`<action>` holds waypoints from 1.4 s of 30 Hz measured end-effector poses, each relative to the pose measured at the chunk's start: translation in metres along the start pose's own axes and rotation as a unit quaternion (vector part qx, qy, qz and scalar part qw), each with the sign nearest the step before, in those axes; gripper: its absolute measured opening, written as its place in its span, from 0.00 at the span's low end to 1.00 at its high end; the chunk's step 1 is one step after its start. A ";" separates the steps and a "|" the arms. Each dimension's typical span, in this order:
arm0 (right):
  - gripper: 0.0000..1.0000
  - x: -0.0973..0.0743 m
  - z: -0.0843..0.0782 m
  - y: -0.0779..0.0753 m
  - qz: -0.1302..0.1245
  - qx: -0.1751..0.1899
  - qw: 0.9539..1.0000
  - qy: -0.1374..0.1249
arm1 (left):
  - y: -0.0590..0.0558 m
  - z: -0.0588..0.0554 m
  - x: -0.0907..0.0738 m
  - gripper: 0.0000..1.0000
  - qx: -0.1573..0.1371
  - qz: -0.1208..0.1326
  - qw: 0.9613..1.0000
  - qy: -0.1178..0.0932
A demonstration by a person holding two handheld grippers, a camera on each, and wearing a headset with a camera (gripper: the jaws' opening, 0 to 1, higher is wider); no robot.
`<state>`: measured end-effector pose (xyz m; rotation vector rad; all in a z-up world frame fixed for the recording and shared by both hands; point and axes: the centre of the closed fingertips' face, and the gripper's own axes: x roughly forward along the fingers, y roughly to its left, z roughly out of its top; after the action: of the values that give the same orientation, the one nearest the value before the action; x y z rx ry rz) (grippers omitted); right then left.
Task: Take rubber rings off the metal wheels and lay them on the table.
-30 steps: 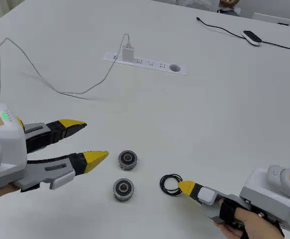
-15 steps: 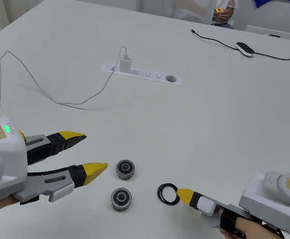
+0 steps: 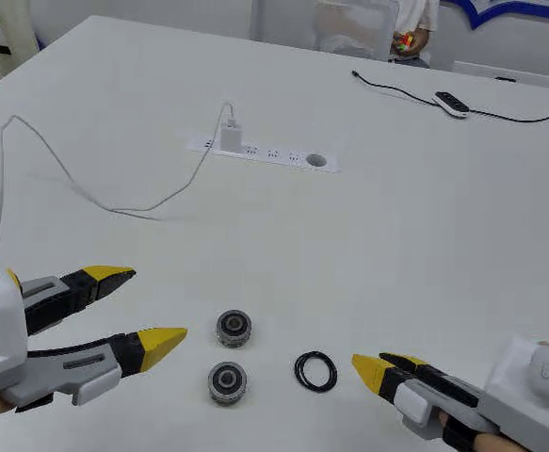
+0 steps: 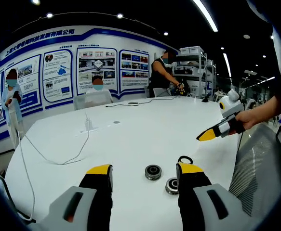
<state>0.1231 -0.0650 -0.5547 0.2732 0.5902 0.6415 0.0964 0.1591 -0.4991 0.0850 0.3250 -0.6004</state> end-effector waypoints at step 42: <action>0.75 -0.041 -0.025 -0.001 -0.050 -0.172 0.984 0.015 | 0.001 -0.047 -0.028 0.97 -0.017 0.078 0.996 0.032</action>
<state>0.0822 -0.0904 -0.5572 -0.0890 0.5081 0.6394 0.0629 0.1832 -0.5345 0.0956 0.3878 -0.4368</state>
